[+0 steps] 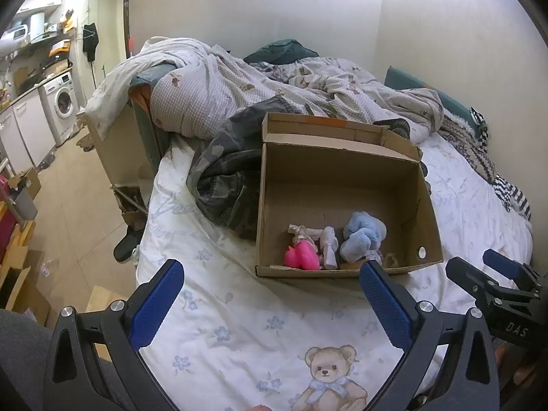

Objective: Organize soft objects

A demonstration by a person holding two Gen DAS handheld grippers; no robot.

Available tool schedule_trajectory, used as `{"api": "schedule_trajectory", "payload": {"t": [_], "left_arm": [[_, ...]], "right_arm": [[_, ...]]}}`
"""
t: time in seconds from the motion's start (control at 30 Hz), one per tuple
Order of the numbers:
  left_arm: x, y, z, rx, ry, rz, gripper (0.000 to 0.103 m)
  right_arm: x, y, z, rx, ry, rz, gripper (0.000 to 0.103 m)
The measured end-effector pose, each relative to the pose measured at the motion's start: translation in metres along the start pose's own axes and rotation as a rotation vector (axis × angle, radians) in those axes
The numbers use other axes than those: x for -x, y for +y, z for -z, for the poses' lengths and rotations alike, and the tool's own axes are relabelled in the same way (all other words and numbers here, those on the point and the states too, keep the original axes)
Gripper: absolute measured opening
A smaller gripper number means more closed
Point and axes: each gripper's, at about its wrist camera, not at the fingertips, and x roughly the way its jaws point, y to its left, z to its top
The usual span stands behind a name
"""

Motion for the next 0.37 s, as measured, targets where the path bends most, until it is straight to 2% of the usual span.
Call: {"api": "schedule_trajectory", "payload": {"t": [0.37], "left_arm": [[-0.0014, -0.0005, 0.0016, -0.003, 0.007, 0.014, 0.102]], "right_arm": [[0.0001, 0.0003, 0.0004, 0.000, 0.000, 0.000, 0.103]]}}
